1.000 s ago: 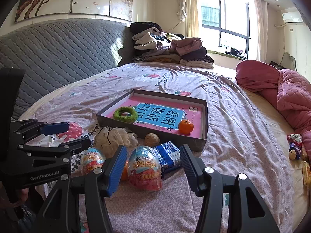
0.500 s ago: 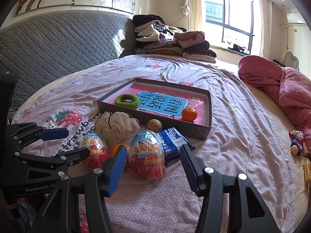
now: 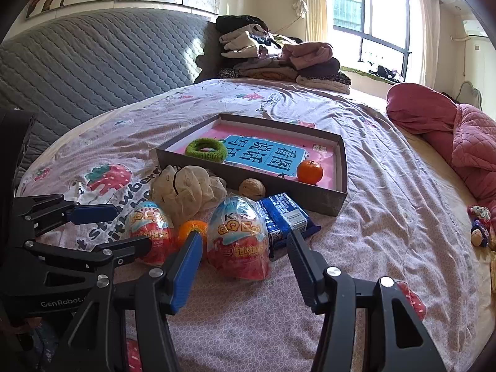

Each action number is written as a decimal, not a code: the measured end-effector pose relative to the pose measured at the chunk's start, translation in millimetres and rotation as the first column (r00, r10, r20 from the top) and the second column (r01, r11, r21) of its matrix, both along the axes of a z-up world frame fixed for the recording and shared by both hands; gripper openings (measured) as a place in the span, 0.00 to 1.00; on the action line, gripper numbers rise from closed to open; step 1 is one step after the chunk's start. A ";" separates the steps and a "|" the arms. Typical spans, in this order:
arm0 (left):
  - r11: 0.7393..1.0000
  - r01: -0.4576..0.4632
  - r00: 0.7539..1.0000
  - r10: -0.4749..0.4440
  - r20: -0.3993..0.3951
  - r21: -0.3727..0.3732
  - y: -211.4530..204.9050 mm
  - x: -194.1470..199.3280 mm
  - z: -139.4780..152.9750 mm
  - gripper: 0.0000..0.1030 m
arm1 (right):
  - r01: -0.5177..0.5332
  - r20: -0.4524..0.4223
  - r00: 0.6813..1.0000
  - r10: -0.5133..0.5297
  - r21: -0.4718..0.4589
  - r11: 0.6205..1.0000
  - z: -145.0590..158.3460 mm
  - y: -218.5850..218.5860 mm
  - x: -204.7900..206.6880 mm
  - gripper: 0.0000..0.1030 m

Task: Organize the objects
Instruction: 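Grasp the blue-wrapped candy egg with the left tool while the right tool grasps the red-wrapped egg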

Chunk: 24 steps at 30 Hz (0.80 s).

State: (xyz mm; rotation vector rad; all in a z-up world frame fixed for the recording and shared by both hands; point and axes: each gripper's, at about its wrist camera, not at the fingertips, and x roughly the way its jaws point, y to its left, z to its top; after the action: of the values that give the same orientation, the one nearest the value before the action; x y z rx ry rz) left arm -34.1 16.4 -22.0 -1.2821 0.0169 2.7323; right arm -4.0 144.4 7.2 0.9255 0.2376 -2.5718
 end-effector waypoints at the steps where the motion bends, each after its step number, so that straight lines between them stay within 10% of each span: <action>1: 1.000 0.000 1.000 0.000 0.003 0.006 0.2 -0.9 -1.1 0.61 | 0.000 0.000 1.000 0.000 0.004 1.000 -1.3 -0.8 -0.7 0.55; 24: 0.996 -0.049 0.997 0.044 0.063 0.072 -15.8 -29.8 -21.1 0.67 | -0.017 0.067 0.998 0.014 0.052 0.999 -30.2 -16.4 -28.9 0.55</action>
State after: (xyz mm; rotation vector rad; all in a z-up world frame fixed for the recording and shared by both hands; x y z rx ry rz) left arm -63.9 0.6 -43.1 -1.3626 -0.1190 2.7024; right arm -33.0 128.0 -23.0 1.0227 0.2930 -2.5264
